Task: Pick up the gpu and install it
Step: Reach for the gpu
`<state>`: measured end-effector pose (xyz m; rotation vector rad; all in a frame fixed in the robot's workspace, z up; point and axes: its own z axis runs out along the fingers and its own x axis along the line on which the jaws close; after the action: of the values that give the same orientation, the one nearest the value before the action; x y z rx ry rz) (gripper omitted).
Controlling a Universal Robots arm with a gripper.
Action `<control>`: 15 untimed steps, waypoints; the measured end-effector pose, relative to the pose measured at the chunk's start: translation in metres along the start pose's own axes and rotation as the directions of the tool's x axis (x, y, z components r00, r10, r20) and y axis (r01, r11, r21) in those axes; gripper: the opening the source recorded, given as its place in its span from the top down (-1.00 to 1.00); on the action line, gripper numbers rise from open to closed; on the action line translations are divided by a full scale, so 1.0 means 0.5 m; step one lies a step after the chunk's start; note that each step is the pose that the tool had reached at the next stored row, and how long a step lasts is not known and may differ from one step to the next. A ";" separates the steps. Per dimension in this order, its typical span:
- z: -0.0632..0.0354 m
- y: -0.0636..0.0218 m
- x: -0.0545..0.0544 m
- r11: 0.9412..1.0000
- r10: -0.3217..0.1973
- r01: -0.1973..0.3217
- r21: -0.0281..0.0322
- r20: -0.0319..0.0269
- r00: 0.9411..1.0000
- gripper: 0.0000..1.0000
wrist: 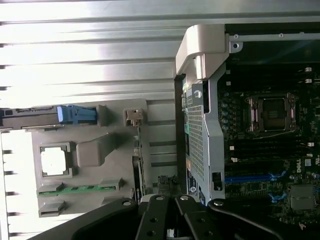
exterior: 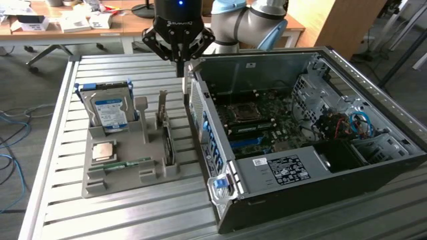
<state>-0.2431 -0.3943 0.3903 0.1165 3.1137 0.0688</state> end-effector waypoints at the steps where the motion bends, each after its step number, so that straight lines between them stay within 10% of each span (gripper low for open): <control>1: 0.000 0.000 0.001 1.000 0.000 0.000 0.000 0.000 1.000 0.79; 15: 0.001 -0.001 0.031 1.000 0.000 0.000 0.000 0.000 1.000 0.79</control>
<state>-0.2588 -0.3937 0.3893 0.1166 3.1137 0.0688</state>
